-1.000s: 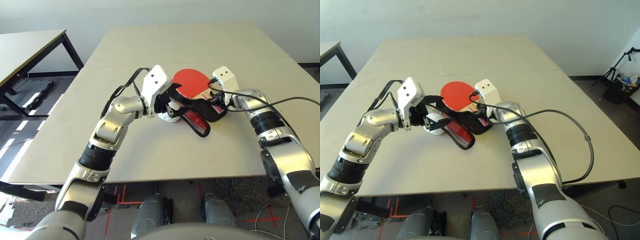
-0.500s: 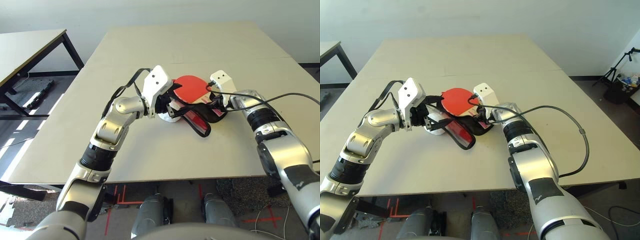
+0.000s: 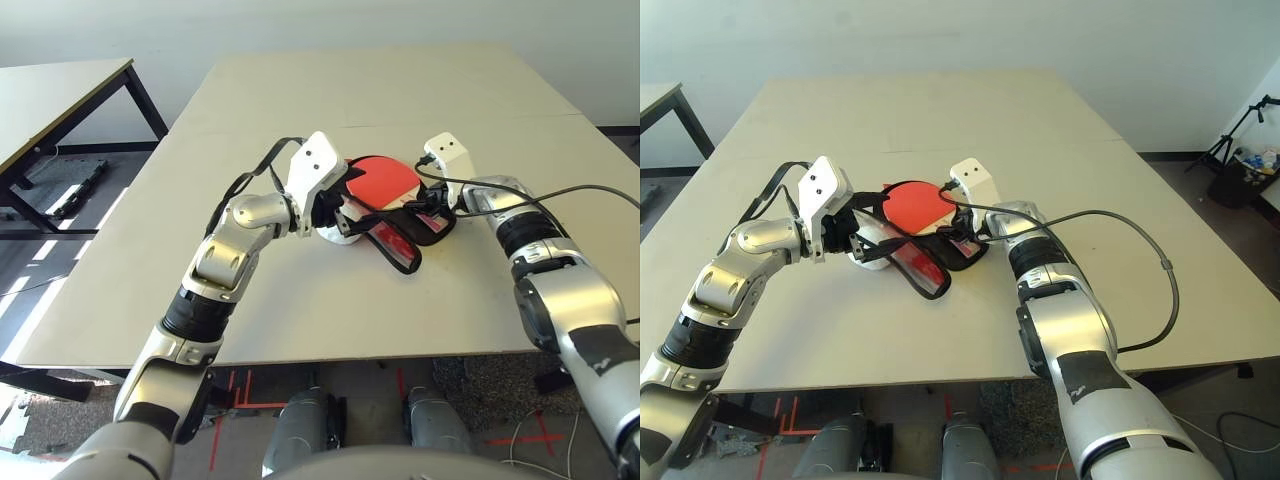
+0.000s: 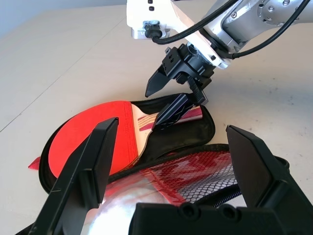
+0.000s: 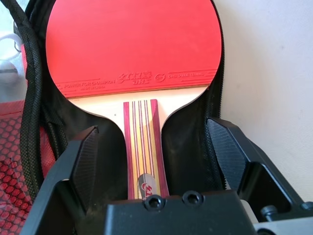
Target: Store the ping-pong paddle in its case and zip it.
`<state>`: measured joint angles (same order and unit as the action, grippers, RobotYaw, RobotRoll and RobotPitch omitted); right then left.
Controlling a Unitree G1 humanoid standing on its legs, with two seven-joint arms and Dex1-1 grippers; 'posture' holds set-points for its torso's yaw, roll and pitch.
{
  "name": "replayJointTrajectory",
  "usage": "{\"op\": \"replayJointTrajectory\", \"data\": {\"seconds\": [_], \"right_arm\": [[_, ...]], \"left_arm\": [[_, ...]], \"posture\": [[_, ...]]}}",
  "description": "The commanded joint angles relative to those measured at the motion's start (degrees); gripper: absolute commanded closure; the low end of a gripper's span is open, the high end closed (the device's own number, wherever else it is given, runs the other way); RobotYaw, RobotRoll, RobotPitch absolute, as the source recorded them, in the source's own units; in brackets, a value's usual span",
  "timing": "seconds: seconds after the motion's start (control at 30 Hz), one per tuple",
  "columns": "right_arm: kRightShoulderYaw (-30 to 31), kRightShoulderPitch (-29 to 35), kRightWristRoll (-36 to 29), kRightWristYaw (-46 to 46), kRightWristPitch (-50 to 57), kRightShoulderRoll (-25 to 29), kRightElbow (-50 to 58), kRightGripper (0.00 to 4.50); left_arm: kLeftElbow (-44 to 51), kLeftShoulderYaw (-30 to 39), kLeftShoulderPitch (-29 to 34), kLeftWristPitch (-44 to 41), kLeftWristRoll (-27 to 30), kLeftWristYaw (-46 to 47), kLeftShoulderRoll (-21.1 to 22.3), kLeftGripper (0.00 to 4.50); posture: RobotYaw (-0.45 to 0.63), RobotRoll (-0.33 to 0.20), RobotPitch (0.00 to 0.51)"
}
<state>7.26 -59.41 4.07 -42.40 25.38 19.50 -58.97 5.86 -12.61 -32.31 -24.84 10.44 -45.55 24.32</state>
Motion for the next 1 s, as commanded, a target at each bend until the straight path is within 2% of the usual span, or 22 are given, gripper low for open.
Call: {"op": "replayJointTrajectory", "data": {"seconds": [0.03, 0.23, 0.37, 0.6, 0.77, 1.0], "right_arm": [[-1.62, 0.68, -1.62, -2.36, -2.04, 1.72, 2.41, 0.02], [-4.9, 3.5, -5.23, -6.74, -4.18, 5.36, 6.4, 0.02], [-6.27, 5.01, -5.8, -7.24, -5.58, 7.75, 6.44, 0.02], [-9.45, 6.85, -7.99, -7.59, -7.08, 9.89, 6.27, 0.02], [-12.89, 7.11, -10.59, -6.81, -7.84, 10.26, 6.14, 0.02], [-16.07, 8.71, -12.91, -4.76, -13.69, 10.28, 6.23, 0.02]], "left_arm": [[1.71, 1.19, 0.19, -1.15, 0.34, -0.83, 2.1, 0.0], [3.48, 8.57, -0.32, -4.06, 4.86, -1.5, 6.84, 0.0], [2.43, 13.84, -0.19, -4.61, 6.09, -2.4, 12.53, 0.0], [0.01, 15.29, 5.04, -3.27, 4.72, -5.49, 20.3, 0.0], [-0.36, 11.65, 8.24, -2.31, 2.72, -6.59, 20.39, 0.0], [-2.05, 6.28, 6.6, -1.12, 1.06, -6.49, 15.67, 0.0]], "posture": [[0.02, 0.0, 0.006], [0.04, 0.0, 0.013], [0.05, 0.0, 0.018], [0.06, 0.0, 0.021], [0.05, 0.0, 0.021], [0.03, 0.0, 0.019]]}}
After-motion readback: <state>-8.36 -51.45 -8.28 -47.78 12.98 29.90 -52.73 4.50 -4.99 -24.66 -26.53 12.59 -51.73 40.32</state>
